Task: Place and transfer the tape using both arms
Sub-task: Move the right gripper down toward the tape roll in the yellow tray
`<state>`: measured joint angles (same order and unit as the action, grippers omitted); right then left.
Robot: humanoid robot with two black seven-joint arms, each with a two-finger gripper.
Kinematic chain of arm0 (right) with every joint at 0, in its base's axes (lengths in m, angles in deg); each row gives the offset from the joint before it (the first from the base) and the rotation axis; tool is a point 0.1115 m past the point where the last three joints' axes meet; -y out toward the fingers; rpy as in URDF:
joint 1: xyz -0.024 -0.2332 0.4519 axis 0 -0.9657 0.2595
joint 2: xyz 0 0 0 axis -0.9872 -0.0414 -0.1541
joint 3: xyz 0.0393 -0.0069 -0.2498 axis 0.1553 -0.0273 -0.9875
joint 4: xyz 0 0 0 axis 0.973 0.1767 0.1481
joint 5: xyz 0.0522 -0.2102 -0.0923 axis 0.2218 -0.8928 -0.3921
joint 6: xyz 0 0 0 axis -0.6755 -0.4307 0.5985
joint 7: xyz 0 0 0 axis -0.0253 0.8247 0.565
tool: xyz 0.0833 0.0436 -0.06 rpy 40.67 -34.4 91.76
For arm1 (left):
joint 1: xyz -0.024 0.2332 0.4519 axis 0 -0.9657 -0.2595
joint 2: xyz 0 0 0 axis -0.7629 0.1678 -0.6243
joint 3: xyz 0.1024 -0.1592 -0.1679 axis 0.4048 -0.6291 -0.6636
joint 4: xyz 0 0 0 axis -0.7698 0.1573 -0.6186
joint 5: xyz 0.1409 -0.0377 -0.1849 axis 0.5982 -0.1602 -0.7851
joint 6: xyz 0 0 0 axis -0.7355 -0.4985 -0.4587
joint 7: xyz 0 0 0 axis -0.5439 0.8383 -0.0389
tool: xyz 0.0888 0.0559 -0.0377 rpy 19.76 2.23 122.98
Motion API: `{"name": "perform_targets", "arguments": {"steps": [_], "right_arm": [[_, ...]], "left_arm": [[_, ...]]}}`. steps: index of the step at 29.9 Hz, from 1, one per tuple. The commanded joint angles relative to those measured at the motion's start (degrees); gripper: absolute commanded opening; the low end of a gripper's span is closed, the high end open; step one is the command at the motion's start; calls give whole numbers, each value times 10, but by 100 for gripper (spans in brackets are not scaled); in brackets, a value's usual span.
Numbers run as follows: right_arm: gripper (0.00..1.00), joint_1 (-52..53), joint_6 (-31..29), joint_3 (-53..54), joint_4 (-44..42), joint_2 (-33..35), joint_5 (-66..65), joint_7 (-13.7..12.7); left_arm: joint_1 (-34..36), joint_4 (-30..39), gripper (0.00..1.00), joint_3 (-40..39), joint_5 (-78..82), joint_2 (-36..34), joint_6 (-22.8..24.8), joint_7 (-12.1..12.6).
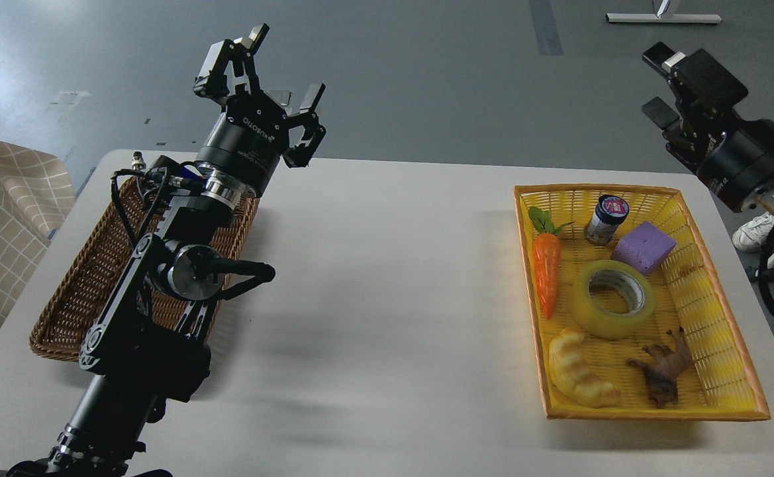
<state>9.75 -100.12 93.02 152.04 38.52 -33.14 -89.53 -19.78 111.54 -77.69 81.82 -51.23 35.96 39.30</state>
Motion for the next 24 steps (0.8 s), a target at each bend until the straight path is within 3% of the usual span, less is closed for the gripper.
{"name": "perform_targets", "arguments": {"steps": [1,9,13,15,20,24], "right_arm": [[100,-10,1,-16,3,37,-58,0],[100,-12,6,18,8,93,-54,24],[100,-20,-1,52,6,134,-61,89],[100,-32,7,51,9,175,-61,98],[100,-48,36,49,5,161,-67,93],[98,-89,34,36,10,171,-170,39]], "left_arm": [[1,0,98,0,0,0,1,0],[-5,2,98,1,0,0,2,0],[-5,3,98,1,0,-9,4,0],[-4,3,98,0,0,-11,4,-2],[-3,3,98,0,0,-11,4,-2],[-4,3,98,1,0,-10,4,-2]]}}
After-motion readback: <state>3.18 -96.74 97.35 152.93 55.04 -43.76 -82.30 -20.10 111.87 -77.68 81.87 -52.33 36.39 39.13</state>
